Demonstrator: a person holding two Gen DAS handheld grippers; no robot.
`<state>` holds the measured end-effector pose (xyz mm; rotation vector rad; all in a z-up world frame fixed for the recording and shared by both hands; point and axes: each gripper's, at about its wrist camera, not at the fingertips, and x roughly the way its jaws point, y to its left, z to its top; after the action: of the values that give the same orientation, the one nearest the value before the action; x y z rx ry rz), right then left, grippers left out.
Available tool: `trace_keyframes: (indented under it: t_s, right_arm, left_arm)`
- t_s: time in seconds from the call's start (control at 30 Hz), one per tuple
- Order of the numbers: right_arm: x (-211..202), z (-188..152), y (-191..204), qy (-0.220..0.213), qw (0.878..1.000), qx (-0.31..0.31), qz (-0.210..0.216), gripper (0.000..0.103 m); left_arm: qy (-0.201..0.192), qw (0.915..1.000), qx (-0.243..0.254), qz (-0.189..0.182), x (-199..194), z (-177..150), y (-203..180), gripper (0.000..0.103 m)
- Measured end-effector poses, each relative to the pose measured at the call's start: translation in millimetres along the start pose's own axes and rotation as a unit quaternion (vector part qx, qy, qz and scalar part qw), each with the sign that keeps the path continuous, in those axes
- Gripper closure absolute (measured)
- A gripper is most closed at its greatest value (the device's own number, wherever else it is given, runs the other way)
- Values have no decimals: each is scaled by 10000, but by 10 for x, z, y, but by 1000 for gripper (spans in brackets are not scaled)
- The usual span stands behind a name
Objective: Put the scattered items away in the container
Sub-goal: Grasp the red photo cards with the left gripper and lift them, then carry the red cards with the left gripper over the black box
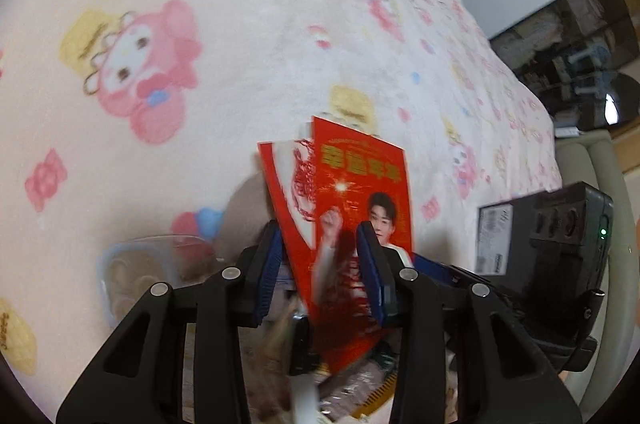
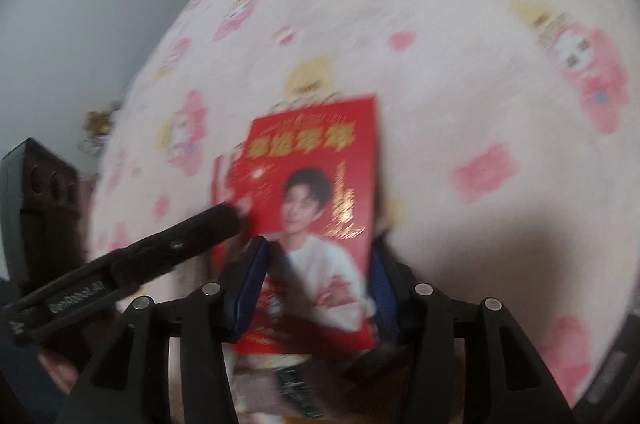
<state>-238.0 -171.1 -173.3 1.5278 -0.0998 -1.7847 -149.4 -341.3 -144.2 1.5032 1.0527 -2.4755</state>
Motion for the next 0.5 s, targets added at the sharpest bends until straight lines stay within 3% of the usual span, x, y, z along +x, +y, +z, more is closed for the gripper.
trace_keyframes:
  t_s: [0.07, 0.2, 0.37, 0.5]
  right_arm:
    - [-62, -49, 64, -121, 9999, -123, -9, 55]
    - [-319, -164, 134, -351, 9992, -42, 167, 69]
    - [-749, -399, 363, -670, 9973, -311, -21, 69]
    - [-1173, -704, 429, -949, 9947, -404, -26, 69]
  left_arm:
    - [-57, 9999, 72, 41, -86, -34, -30, 71]
    - [-162, 9998, 124, -53, -313, -140, -114, 76]
    - [-271, 9986, 450, -113, -603, -314, -417, 75]
    - [-213, 9957, 785, -436, -832, -507, -767, 75]
